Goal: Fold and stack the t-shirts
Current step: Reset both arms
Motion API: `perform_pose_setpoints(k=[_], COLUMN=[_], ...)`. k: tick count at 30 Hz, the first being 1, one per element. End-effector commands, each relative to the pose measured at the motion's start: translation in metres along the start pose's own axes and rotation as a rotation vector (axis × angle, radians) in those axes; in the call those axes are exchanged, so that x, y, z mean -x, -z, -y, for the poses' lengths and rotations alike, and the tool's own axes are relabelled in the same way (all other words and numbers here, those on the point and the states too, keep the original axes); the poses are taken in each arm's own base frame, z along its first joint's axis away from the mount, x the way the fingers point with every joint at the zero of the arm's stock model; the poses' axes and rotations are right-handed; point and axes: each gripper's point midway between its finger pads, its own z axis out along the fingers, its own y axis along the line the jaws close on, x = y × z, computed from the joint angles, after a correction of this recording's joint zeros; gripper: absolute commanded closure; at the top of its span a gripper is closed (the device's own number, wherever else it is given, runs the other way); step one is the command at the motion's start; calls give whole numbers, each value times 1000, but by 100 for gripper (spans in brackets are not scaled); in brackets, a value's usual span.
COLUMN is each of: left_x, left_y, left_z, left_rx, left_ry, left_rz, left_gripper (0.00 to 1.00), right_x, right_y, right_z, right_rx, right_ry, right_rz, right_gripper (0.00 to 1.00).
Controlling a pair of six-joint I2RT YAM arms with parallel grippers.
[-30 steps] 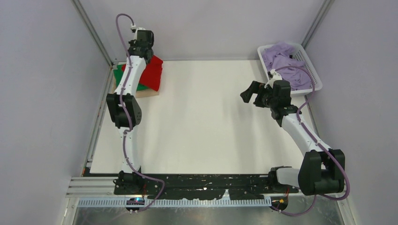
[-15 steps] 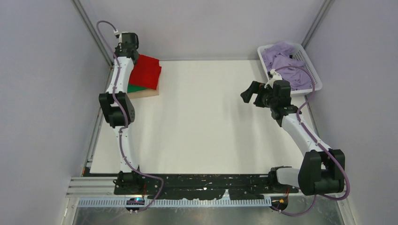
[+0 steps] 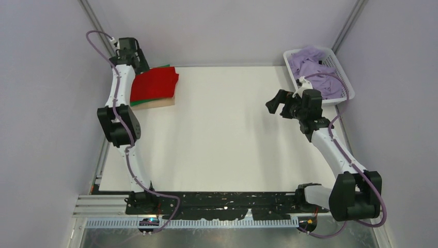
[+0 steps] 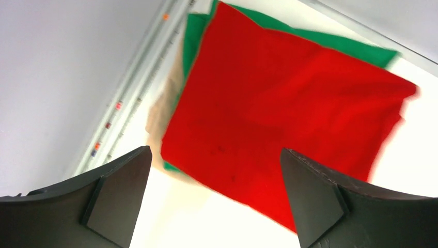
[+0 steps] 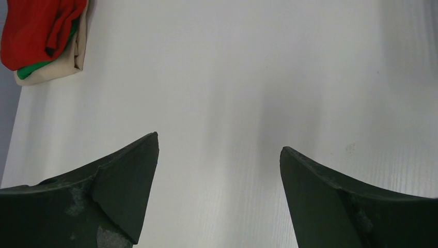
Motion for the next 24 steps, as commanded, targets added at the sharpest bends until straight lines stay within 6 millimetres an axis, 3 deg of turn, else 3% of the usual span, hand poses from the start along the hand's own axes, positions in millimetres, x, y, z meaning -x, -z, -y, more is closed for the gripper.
perform_pose_setpoints(k=[1, 6, 10, 12, 16, 19, 21, 24], left_x=[33, 0, -60, -102, -189, -235, -249, -246], left_y=[85, 150, 199, 225, 242, 244, 245, 250], left_z=[19, 34, 43, 60, 58, 49, 45, 45], left_rx=[-242, -430, -587, -694, -707, -697, -700, -719], left_ry=[132, 190, 214, 198, 135, 101, 112, 122], left_rz=[72, 76, 94, 91, 34, 0, -28, -11], left_gripper=[1, 1, 1, 1, 1, 1, 1, 1], right_x=[20, 12, 1, -4, -19, -34, -41, -43], right_y=[20, 32, 40, 44, 52, 57, 60, 64], right_z=[-12, -9, -7, -3, 6, 16, 25, 31], right_rx=[27, 13, 6, -8, -40, -72, -116, -137], right_ry=[17, -2, -17, -24, -26, -29, -36, -43], right_rz=[97, 110, 117, 123, 119, 117, 130, 154], right_gripper=[5, 5, 5, 5, 5, 5, 5, 5])
